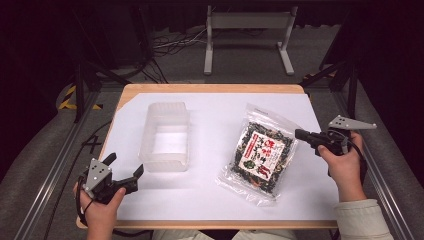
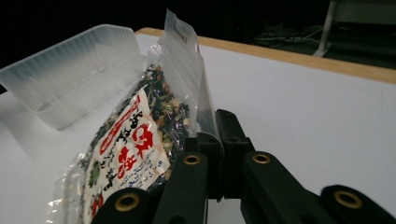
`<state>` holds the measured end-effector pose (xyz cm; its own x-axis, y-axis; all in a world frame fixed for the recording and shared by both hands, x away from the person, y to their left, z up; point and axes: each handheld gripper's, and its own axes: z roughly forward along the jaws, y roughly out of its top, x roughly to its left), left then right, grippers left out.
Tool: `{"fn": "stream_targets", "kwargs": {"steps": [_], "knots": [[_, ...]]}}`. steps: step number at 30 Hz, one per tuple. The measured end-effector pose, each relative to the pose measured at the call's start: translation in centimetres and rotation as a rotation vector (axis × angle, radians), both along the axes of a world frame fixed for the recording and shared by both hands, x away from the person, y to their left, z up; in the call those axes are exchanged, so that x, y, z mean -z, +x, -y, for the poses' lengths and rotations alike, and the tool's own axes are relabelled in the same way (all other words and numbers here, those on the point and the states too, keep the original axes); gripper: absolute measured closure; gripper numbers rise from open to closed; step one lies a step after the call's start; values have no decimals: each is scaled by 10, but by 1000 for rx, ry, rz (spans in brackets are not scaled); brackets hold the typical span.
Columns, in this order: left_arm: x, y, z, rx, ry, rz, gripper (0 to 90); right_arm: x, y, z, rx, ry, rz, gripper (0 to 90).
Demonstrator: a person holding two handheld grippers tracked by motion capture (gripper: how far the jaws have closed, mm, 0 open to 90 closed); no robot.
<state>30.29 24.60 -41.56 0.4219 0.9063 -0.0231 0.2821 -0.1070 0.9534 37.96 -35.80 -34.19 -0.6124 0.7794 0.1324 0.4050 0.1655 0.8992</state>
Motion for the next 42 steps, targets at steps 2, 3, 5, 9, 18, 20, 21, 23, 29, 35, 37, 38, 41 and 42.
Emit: {"fn": "stream_targets", "kwargs": {"steps": [2,3,5,9,18,20,21,23,29,35,37,38,41,42], "knots": [[0,0,0,-1,0,0,43,-10,-6,-2,-1,0,28,900],[0,0,0,-1,0,0,43,-14,-9,-2,-4,-7,42,900],[-1,-1,1,-2,-4,5,43,-19,-11,-3,-6,-16,59,900],[-2,-1,3,1,0,16,45,-35,-19,-6,-21,-23,101,900],[-4,-3,4,16,-1,22,50,-67,-36,-11,-37,-72,194,900],[-5,-4,6,23,-3,34,62,-72,-38,-12,-41,-77,212,900],[-6,-5,8,29,-3,36,65,-74,-38,-12,-42,-80,219,900],[-8,-6,10,39,-11,38,69,-77,-38,-12,-43,-86,228,900],[-12,-8,14,64,-34,41,69,-83,-38,-13,-55,-83,241,900],[-16,-7,23,88,-40,45,68,-89,-38,-20,-81,-92,250,900],[-19,-5,26,98,-39,50,68,-92,-37,-24,-91,-96,252,900],[-20,-4,29,107,-34,53,68,-93,-37,-25,-94,-99,253,900],[-23,1,36,138,-17,52,68,-97,-36,-31,-106,-108,256,900],[-24,3,38,148,-19,52,67,-99,-36,-34,-110,-111,258,900]]}}
